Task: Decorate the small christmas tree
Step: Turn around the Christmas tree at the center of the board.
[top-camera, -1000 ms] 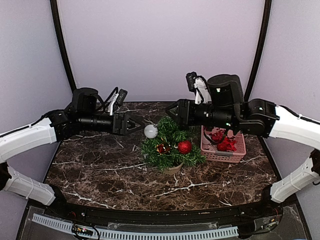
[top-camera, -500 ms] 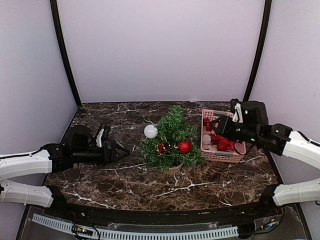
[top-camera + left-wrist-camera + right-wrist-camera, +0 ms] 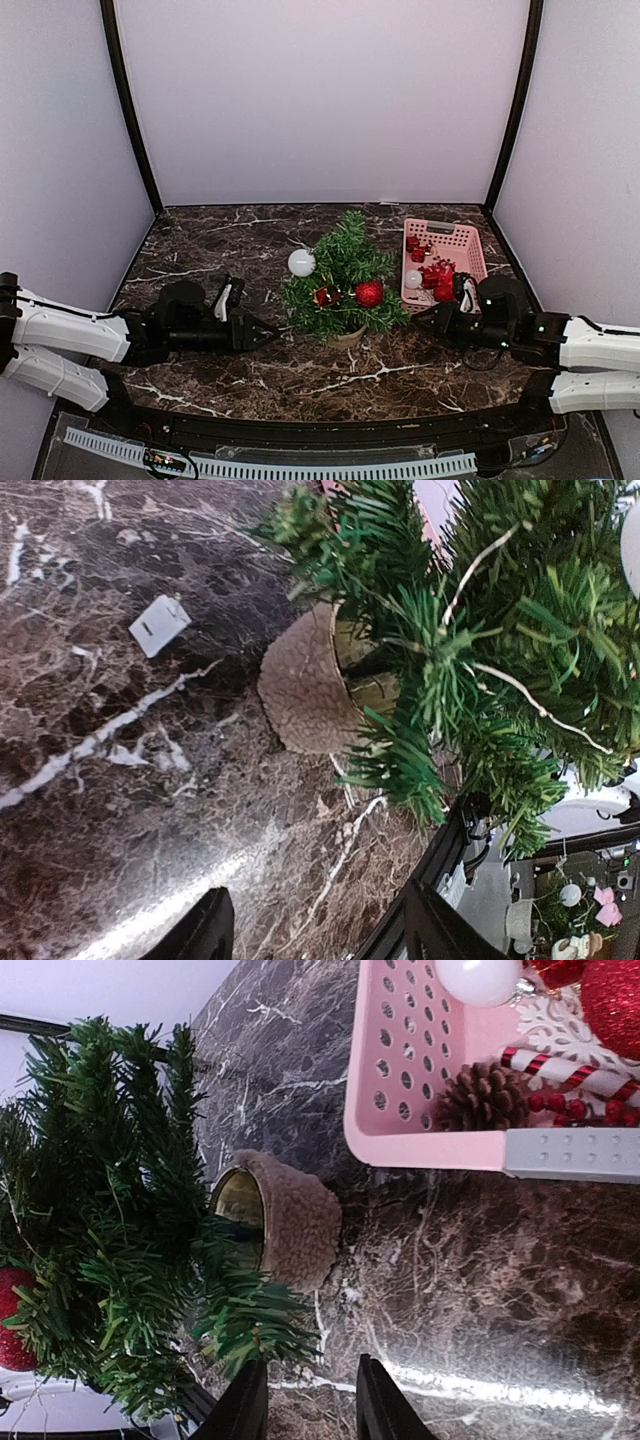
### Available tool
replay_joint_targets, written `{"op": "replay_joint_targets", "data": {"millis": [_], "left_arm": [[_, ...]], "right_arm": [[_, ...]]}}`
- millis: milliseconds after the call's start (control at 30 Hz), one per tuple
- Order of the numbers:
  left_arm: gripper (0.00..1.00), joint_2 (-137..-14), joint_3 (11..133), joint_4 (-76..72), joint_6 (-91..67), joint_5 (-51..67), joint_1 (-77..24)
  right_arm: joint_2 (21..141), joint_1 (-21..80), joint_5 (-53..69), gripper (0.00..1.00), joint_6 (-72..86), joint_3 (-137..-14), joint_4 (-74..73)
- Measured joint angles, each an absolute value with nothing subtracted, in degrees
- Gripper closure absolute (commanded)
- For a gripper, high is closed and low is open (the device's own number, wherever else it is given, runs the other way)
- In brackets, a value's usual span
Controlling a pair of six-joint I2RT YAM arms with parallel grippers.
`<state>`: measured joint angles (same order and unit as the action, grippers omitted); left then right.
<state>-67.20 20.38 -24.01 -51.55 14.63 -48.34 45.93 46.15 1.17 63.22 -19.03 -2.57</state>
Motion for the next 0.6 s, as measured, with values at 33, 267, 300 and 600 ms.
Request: {"op": "replay_joint_targets", "data": {"millis": [33,267,300,600], "left_arm": [[0.41,-68.5,20.0,-26.2,-52.4,13.7,-49.8],[0.42,-78.0,19.6,-39.5,-58.8,5.3,-58.3],[0.43,-79.8,19.6,-41.6,-59.7,4.1,-59.2],[0.44,-92.1,20.2,-53.4,-63.8,0.0,-60.6]], "right_arm": [[46.9,46.5,1.3,0.70,63.9,-18.6,-0.7],[58.1,50.3,1.2,0.74,66.7,-17.4,13.3],[59.6,50.3,1.2,0.75,66.9,-17.0,15.4],[69.6,50.8,1.1,0.78,67.6,-16.0,28.4]]}}
